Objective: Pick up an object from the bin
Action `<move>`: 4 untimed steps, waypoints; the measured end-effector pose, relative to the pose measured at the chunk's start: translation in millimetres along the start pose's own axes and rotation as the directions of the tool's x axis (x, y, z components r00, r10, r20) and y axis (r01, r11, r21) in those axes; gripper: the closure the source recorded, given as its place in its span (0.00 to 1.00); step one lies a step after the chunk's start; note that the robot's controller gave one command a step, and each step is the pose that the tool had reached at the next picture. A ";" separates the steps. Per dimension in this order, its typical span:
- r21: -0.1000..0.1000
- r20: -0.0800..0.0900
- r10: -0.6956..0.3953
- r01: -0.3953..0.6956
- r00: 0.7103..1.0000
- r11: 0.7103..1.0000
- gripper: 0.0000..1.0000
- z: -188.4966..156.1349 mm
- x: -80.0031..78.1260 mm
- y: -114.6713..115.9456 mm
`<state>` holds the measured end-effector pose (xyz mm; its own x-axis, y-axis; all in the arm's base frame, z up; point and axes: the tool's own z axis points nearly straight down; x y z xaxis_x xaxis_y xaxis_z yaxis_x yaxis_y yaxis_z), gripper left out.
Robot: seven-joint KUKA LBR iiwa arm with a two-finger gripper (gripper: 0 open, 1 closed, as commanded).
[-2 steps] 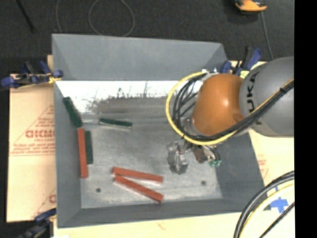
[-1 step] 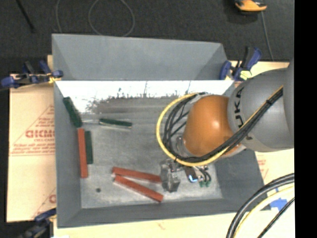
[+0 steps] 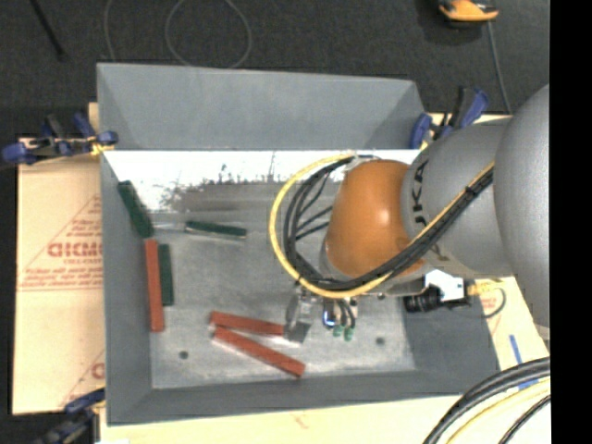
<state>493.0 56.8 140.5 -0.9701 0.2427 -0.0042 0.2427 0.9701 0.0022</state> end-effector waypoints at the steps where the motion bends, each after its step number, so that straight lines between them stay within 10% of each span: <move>1: 0.002 -0.001 -0.002 0.002 1.000 1.000 0.00 0.4 0.0 -1.2; 2: 0.000 0.001 -0.034 0.034 0.999 0.999 0.00 72.5 29.9 51.2; 3: 0.002 -0.001 -0.035 0.035 0.999 0.999 1.00 70.6 29.6 48.5; 4: -0.003 0.005 -0.053 0.053 0.999 0.999 1.00 -121.7 34.5 60.0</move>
Offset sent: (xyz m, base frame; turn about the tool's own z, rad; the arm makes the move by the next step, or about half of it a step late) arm 0.0000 0.0000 0.0000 0.0000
